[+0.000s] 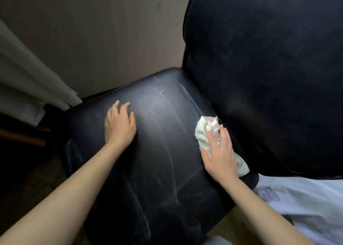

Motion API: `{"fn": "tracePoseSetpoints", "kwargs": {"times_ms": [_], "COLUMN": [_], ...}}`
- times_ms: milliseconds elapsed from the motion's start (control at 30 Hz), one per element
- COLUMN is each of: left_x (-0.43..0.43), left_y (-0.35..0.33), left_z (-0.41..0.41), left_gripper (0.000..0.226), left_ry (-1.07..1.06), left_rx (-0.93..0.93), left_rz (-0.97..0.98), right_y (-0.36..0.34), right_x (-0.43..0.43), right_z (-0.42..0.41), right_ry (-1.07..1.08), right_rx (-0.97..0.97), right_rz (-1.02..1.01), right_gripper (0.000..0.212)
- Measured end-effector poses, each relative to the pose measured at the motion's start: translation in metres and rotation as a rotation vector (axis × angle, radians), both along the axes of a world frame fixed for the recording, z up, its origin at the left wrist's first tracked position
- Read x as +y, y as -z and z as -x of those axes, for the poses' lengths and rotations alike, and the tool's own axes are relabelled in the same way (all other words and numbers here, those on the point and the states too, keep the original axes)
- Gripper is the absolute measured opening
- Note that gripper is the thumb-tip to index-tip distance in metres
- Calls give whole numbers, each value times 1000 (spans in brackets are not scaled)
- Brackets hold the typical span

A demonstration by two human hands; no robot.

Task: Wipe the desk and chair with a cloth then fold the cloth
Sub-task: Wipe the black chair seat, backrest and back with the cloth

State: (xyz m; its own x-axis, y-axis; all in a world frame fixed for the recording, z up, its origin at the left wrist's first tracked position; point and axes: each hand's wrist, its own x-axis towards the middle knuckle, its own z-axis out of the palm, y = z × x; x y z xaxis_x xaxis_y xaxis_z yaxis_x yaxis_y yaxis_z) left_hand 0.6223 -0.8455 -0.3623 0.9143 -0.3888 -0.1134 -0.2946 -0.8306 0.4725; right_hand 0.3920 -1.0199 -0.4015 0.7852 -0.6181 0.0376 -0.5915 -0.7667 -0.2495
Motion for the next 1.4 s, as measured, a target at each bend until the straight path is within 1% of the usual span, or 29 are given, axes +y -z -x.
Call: {"fn": "tracePoseSetpoints", "kwargs": {"times_ms": [67,133,167,233,300,333,400,433,500,567,633,700,767,800,833,867,900,933,967,1000,1033,1100,1167,1233,1300,1333,1367,1400], "left_x": [-4,-8,-10,-14,-19,-20,-18,-17,-15,-12,-13,-14,-14,-15,-17,-18,-22,-24,-27,-29,-30,-32,-31,-29,-27,-26,-25,-24], "left_y": [7,10,11,12,11,11,13,13,18,23,25,25,22,19,16,13,10,9,9,10,12,16,19,20,19,19,19,19], "left_z": [-17,-36,-43,-52,-57,-60,-64,-67,-68,-62,-56,-48,-42,-40,-39,-40,-40,-40,-38,-37,-36,-34,-32,-33,-35,-35,-36,-36], "left_gripper": [44,41,43,51,54,53,50,49,49,51,53,52,53,53,54,55,56,57,57,57,57,58,58,58,57,57,57,57], "left_ry": [52,91,108,124,136,134,116,116,149,177,180,169,165,167,168,168,166,163,160,156,154,150,147,148,153,155,159,163], "left_rx": [-85,-128,-133,-121,-138,-143,-144,-135,-128,-150,-162,-171,-173,-172,-168,-161,-163,-166,-174,-186,-198,-214,-223,-226,-218,-212,-210,-204], "left_rz": [-83,-225,-284,-322,-333,-340,-339,-346,-368,-376,-391,-400,-432,-444,-453,-460,-461,-465,-471,-476,-477,-477,-472,-461,-453,-450,-442,-435], "right_y": [7,11,14,21,25,25,24,21,12,-1,-21,-52,-99,-131,-164,-194,-222,-238,-242,-239,-228,-197,-175,-154,-131,-118,-99,-80], "right_x": [-5,-12,-14,-20,-28,-33,-44,-52,-65,-69,-67,-65,-72,-76,-80,-83,-84,-88,-93,-96,-99,-102,-99,-94,-87,-84,-87,-90], "right_z": [0,-5,-8,-16,-29,-39,-60,-76,-104,-120,-125,-119,-112,-108,-107,-107,-109,-111,-116,-122,-128,-138,-138,-138,-137,-136,-135,-129], "right_ry": [-31,-47,-61,-107,-156,-190,-272,-302,-342,-311,-254,-175,-115,-78,-31,6,33,83,127,140,114,5,-71,-70,-103,-158,-232,-298], "right_rx": [-36,-70,-88,-128,-193,-217,-252,-247,-196,-190,-330,-598,-807,-885,-960,-1004,-1007,-945,-850,-751,-667,-418,-187,37,144,170,246,384], "right_rz": [-14,-35,-9,93,187,249,406,467,603,737,765,768,895,968,1000,959,872,789,769,803,842,906,1065,1196,1299,1315,1318,1291], "right_gripper": [62,59,57,53,48,43,27,26,31,32,26,23,22,24,27,30,34,39,43,46,51,58,55,56,51,48,49,50]}}
